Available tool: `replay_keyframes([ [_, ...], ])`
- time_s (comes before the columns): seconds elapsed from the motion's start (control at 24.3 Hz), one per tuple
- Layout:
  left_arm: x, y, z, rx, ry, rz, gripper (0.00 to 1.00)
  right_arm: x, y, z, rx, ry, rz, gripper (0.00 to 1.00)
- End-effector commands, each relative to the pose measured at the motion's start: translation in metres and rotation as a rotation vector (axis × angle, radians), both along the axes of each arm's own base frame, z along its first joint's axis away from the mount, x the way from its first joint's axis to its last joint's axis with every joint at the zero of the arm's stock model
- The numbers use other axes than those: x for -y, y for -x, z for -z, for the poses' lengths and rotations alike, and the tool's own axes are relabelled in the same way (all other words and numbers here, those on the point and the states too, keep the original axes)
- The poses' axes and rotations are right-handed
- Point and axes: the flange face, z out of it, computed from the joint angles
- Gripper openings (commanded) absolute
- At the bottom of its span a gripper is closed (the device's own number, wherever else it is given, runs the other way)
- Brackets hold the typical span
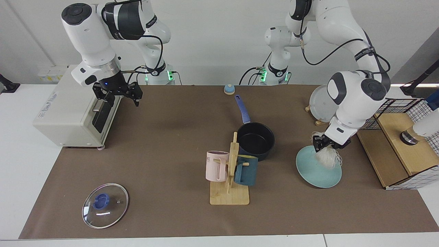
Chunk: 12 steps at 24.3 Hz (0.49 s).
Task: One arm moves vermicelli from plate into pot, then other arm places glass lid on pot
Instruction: 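Grasp the white vermicelli with the left gripper and lift it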
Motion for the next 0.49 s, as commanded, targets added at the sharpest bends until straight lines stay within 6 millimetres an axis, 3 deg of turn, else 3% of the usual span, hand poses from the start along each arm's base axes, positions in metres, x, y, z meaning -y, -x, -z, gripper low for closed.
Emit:
replay_keyframes([
  [0.0,0.012,0.028,-0.039,-0.046,0.005,0.003,0.00,0.003,0.003,-0.003,-0.008,-0.010,-0.008,0.99],
  [0.16,0.023,0.032,-0.042,-0.057,0.008,-0.011,0.00,0.005,0.003,-0.003,-0.005,-0.011,-0.005,0.99],
  [0.45,0.119,0.049,-0.042,-0.083,0.037,-0.156,0.00,0.007,-0.006,-0.003,0.025,-0.020,0.009,0.99],
])
